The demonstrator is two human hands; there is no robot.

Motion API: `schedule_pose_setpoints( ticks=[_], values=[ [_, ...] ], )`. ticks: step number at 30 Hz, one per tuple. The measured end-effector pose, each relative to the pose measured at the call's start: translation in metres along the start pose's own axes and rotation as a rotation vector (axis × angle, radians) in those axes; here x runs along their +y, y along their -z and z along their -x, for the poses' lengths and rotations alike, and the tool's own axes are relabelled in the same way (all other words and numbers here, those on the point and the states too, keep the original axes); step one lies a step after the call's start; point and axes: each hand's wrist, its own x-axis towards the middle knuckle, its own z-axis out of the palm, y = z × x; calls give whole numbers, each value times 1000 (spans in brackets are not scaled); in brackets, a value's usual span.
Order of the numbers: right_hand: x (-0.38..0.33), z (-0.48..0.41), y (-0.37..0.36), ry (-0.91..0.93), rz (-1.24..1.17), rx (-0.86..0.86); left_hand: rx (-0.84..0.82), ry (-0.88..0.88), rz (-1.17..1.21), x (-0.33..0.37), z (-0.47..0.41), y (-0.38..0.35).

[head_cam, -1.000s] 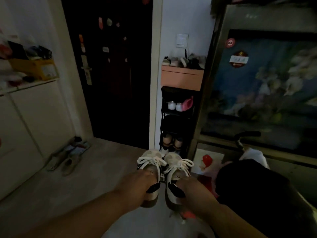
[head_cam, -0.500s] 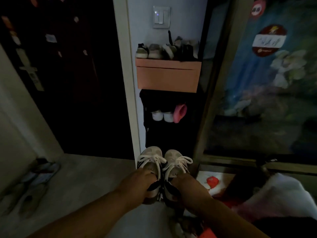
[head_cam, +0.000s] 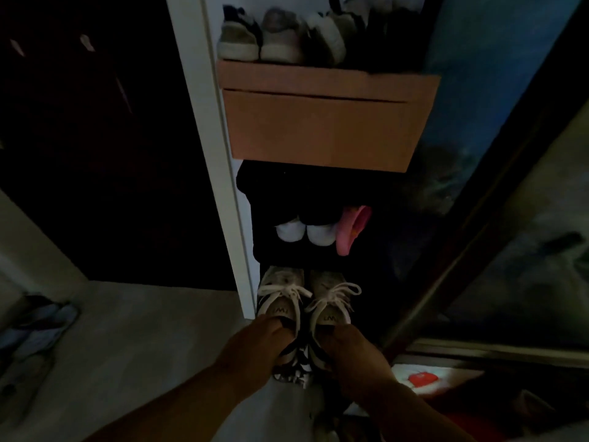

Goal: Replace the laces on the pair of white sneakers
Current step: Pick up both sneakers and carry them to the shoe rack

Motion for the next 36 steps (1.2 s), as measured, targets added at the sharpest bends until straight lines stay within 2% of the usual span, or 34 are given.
schedule_pose_setpoints(
  ticks=[1, 3, 4, 5, 6, 8, 13, 17, 19, 22, 25, 28, 34, 36],
  values=[
    [4, -8, -2, -25, -12, -23, 1, -28, -18, -9, -6, -7],
    [0, -17, 3, 14, 108, 34, -30, -35, -27, -23, -16, -18],
    [0, -23, 6, 22, 73, 71, -36, -29, -44, -28, -21, -21],
    [2, -29, 4, 21, 51, 81, -27, -41, -72, -35, -26, -26],
    [8, -38, -5, 25, 129, 70, -17, -44, -83, -42, -30, -32],
    [16, -50, -11, 51, 168, 142, 9, -44, -72, -50, -38, -36],
    [28, -75, -22, -35, 74, 134, 50, -84, -44, -67, -63, -42],
    [30, -98, -12, 8, 136, 264, 2, -19, -70, -81, -83, -42],
    [37, -109, -15, -25, 190, 205, -19, 2, -116, -88, -92, -42],
    [46, -120, -19, -44, 141, 109, -57, 32, -131, -93, -101, -42],
    [47, -127, -17, -96, 73, 97, -69, 44, -171, -97, -106, -44],
    [49, -132, -19, -82, 117, 171, -54, 61, -209, -99, -111, -47],
    [44, -138, -19, -211, 92, 250, -73, 247, -122, -97, -119, -49],
    [38, -136, -18, -278, 97, 123, -155, 285, -137, -97, -119, -50]
  ],
)
